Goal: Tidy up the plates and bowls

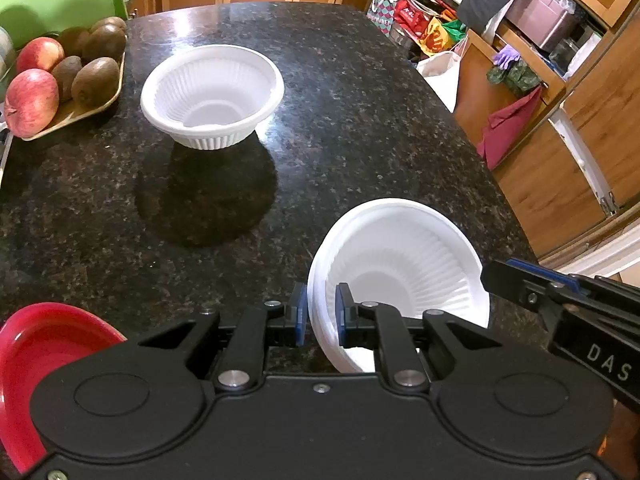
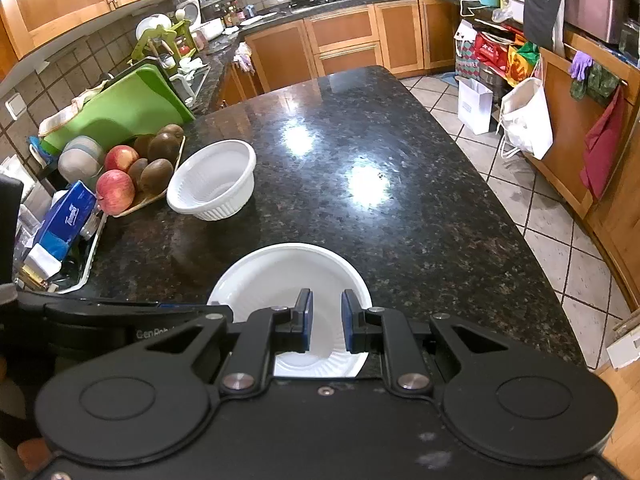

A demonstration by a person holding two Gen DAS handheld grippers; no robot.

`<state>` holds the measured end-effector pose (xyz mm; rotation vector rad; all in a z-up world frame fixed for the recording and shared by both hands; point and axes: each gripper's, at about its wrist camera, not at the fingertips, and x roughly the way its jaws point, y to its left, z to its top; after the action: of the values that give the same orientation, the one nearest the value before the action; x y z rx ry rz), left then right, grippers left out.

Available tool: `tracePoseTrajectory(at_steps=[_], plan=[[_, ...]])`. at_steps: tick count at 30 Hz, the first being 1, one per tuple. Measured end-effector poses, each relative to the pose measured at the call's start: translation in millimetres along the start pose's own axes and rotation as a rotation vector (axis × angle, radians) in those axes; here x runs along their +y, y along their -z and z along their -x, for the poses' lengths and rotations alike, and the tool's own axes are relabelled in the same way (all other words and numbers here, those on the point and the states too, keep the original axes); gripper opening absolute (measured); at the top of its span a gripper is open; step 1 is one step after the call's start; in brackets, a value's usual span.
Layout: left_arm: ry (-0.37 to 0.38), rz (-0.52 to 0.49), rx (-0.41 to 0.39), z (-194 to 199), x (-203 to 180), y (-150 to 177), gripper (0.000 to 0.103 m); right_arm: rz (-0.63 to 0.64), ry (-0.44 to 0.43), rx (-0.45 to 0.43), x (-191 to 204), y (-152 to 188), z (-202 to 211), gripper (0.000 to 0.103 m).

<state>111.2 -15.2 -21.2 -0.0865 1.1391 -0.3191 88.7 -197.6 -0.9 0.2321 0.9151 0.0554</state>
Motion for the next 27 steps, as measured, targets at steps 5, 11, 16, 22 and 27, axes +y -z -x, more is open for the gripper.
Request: tracePoseTrajectory(at_steps=[5,11,16,22,27], plan=[[0.004,0.001,0.000,1.4,3.8,2.0,0.021,0.011,-0.004,-0.004,2.7,0.6,2.3,0.018],[0.022,0.000,-0.017,9.9,6.9,2.3,0.021,0.009,0.001,-0.004,4.0,1.3,3.7,0.018],[0.027,-0.004,-0.047,21.0,8.8,0.3,0.021,0.019,-0.004,-0.004,7.3,-0.8,4.0,0.018],[0.006,0.014,-0.111,39.9,16.6,-13.3,0.021,0.064,-0.023,-0.036,14.7,-15.8,8.1,0.019],[-0.049,0.031,-0.183,56.7,27.6,-30.1,0.021,0.121,-0.045,-0.083,28.5,-38.9,11.7,0.020]])
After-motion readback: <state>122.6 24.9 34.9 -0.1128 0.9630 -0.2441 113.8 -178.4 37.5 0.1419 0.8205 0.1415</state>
